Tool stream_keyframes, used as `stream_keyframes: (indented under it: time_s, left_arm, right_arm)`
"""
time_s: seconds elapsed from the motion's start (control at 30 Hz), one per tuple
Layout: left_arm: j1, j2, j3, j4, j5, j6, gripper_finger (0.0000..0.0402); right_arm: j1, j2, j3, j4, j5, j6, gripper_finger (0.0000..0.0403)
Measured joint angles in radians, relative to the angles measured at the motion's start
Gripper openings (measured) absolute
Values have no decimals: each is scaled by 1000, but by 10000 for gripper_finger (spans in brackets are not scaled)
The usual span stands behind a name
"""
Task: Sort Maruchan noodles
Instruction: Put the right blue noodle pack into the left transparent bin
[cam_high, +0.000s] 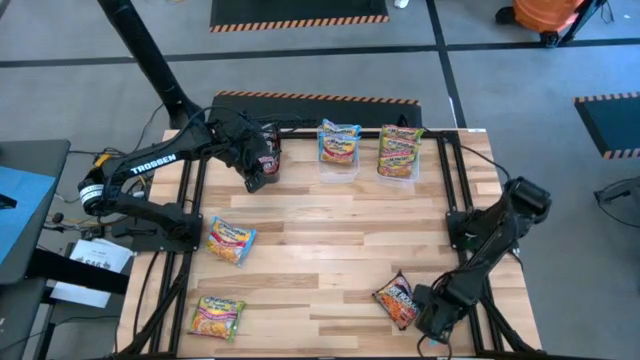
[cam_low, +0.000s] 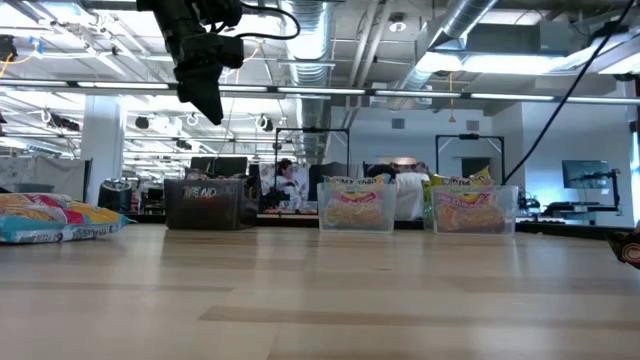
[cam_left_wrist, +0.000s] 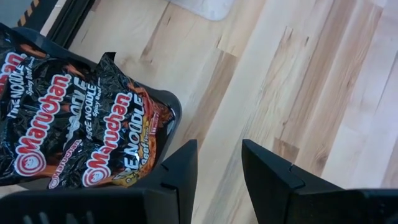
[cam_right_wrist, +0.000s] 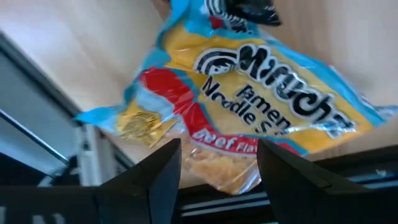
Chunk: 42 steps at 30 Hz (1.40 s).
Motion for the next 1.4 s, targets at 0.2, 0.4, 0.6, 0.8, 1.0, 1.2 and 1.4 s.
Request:
stream_keyframes:
  time_s: [0.2, 0.4, 0.6, 0.8, 1.0, 1.2, 1.4]
  left_arm:
    - [0, 0, 0, 0, 0, -15, 111]
    - [0, 0, 0, 1, 0, -15, 111]
    - [0, 0, 0, 3, 0, -15, 111]
    - [0, 0, 0, 5, 0, -15, 111]
    - [0, 0, 0, 5, 0, -15, 111]
    - [0, 0, 0, 8, 0, -4, 111]
    - [0, 0, 0, 8, 0, 5, 111]
  right_arm:
    - [-3, 86, 6, 4, -53, -45, 233]
    - [-5, 144, 9, 8, -97, -46, 224]
    - [-15, 180, 10, 36, -161, -37, 138]
    - [-37, 178, 6, 46, -171, -19, 25]
    - [-39, 183, 32, -24, -169, -35, 11]
    - [-38, 142, 96, -157, -47, -28, 3]
    - [-39, 45, 110, -239, 15, 70, 3]
